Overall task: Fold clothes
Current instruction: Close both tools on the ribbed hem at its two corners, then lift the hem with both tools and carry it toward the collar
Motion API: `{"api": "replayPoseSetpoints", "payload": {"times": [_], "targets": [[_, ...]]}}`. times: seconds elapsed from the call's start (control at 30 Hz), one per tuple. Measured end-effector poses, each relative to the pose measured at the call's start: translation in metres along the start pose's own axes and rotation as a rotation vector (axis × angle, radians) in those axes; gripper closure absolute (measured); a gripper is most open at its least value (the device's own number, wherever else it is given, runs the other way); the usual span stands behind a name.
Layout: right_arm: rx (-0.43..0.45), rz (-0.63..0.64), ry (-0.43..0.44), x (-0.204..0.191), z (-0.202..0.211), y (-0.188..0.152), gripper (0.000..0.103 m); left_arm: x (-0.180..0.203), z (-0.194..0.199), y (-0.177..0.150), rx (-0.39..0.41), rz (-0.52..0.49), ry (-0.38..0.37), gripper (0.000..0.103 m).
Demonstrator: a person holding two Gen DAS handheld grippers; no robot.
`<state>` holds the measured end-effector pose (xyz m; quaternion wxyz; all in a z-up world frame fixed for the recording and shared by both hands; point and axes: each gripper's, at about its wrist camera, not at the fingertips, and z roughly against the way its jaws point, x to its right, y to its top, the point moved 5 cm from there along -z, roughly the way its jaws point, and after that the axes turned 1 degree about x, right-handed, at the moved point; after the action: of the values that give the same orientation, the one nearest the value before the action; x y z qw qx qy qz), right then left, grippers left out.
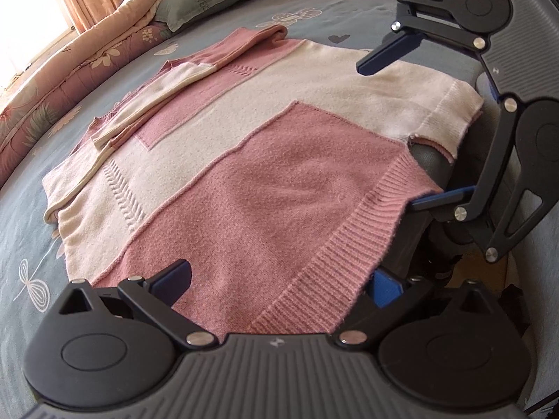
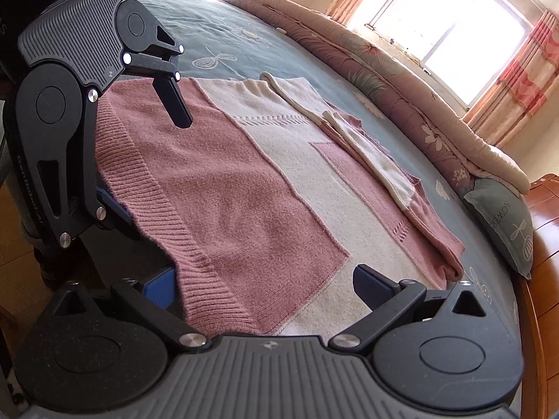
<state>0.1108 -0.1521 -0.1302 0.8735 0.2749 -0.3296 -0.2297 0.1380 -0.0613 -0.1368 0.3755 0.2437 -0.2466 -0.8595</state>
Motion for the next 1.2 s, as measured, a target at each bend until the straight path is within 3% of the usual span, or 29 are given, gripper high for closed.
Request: {"api": "replayPoseSetpoints", "payload": {"times": [0.2,0.53,0.93,1.2], "targets": [[-0.016,-0.007,0.062,-0.009,-0.006,-0.004,0.000,-0.016,0.006,0.010,0.038,0.058,0.002,0.001],[0.009,-0.054,-0.057,0.002,-0.010,0.008,0.000,-0.007,0.012,0.010,0.056,0.050,-0.031,0.001],[-0.002,-0.057,-0.071,0.007,-0.009,-0.004,0.000,-0.008,0.003,-0.002,0.032,-0.050,0.142,0.001],[0.023,-0.044,-0.127,-0.003,-0.019,0.006,0.000,0.002,0.003,0.004,0.059,-0.066,0.134,0.001]]}}
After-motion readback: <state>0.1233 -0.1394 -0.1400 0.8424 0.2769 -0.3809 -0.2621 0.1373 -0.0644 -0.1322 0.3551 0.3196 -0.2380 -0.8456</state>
